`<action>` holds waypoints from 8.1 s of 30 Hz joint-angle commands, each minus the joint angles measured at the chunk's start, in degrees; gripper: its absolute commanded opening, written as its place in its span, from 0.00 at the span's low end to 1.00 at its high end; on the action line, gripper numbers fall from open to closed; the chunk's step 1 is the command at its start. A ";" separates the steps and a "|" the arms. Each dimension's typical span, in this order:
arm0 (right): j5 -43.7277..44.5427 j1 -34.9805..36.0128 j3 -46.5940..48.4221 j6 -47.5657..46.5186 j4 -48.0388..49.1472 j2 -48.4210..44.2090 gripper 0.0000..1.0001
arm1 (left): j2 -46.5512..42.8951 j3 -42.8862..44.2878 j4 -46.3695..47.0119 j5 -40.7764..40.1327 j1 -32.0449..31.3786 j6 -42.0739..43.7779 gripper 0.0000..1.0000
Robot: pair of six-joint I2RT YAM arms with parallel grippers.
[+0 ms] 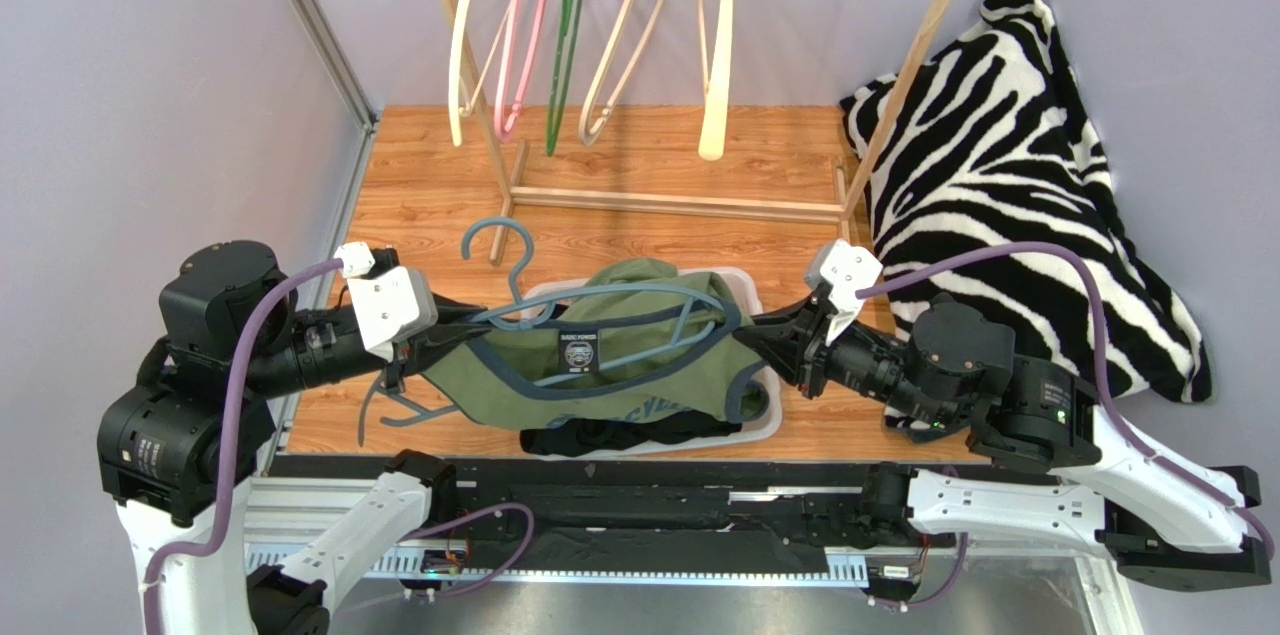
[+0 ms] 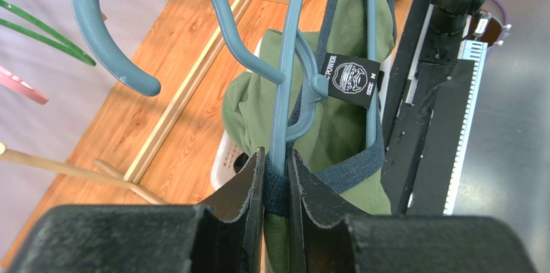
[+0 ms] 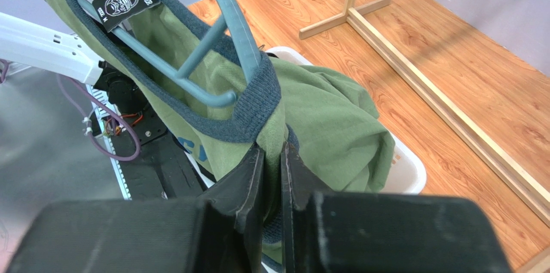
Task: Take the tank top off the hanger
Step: Remove the tank top from the hanger, then place the hanger at the clothesline.
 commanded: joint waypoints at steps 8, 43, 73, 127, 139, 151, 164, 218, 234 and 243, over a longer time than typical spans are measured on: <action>11.60 -0.38 -3.56 -0.86 -4.19 -5.69 0.00 | 0.39 5.51 2.37 3.49 2.18 -1.82 0.00; -13.01 -0.38 34.30 -10.79 -19.13 13.46 0.85 | 5.67 5.26 5.27 -5.11 -7.91 22.43 0.00; -27.78 -2.31 33.70 -6.57 -14.39 26.04 0.31 | 3.12 5.52 7.38 1.12 -8.54 24.37 0.00; -3.62 -2.31 29.48 -9.56 -20.53 12.34 0.00 | 1.01 -11.19 33.57 -8.19 -6.61 -33.03 0.00; -0.10 -2.31 38.08 -0.60 -42.67 0.04 0.00 | 2.85 0.59 31.37 -22.79 -5.38 -29.07 0.00; 18.00 -2.23 40.29 2.39 -39.00 -10.08 0.00 | 13.39 8.42 28.31 -11.35 -11.16 -28.29 0.00; 45.25 -2.31 48.47 6.87 -43.31 10.47 0.00 | 18.84 -14.60 21.09 -19.61 -20.67 -15.00 0.00; -8.61 -57.86 43.71 6.70 -9.82 35.00 0.00 | 45.57 -44.49 37.79 -40.45 -33.59 0.47 0.83; -12.31 -57.95 56.55 9.16 -10.96 39.49 0.00 | 27.12 -29.65 17.50 -27.18 -34.12 -1.47 0.99; -10.82 -58.04 61.29 8.37 -11.31 43.09 0.00 | 20.00 -20.68 8.96 -24.54 -34.12 -0.15 0.99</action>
